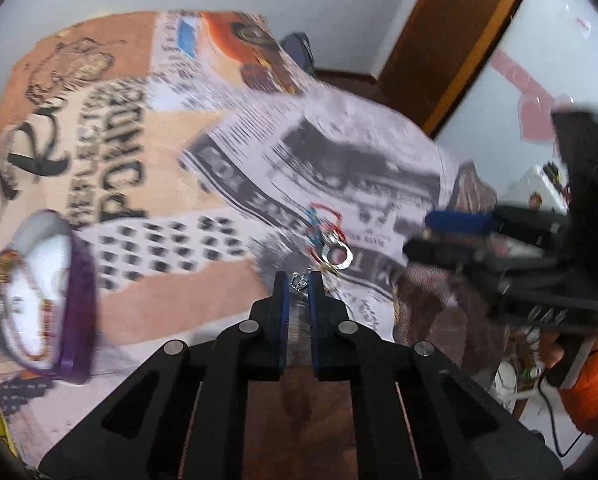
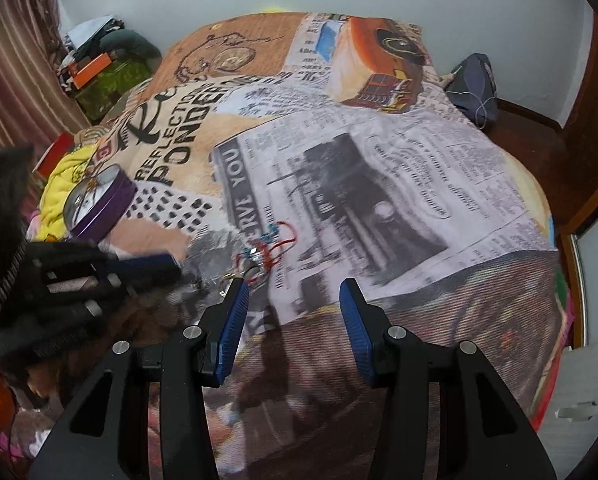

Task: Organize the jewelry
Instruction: 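Grasp a gold ring with the right tool while the left tool carries the earring toward the tin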

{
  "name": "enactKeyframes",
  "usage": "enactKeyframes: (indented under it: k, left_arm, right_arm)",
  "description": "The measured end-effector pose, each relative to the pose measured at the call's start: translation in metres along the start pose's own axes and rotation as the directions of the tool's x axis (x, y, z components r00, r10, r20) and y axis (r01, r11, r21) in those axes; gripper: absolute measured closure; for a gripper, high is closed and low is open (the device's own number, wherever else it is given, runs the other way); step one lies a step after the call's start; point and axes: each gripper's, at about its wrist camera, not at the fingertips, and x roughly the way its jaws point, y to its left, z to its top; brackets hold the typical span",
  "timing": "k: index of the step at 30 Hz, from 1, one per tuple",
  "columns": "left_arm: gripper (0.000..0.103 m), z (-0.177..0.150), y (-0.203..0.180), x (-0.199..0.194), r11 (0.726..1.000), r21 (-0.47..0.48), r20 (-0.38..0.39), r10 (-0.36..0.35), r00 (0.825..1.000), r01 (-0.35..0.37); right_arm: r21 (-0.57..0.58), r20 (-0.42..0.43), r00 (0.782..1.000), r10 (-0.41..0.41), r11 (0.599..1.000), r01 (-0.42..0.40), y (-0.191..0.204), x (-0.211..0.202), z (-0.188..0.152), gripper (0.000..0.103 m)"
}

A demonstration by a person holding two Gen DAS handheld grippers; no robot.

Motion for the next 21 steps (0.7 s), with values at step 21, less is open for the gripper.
enactKeyframes:
  k: [21]
  left_arm:
    - [0.095,-0.009,0.056,-0.035,0.996,-0.086,0.083,0.021,0.996,-0.013]
  right_arm:
    - [0.0,-0.113,0.993,0.046,0.999,-0.046,0.038,0.06,0.0,0.077]
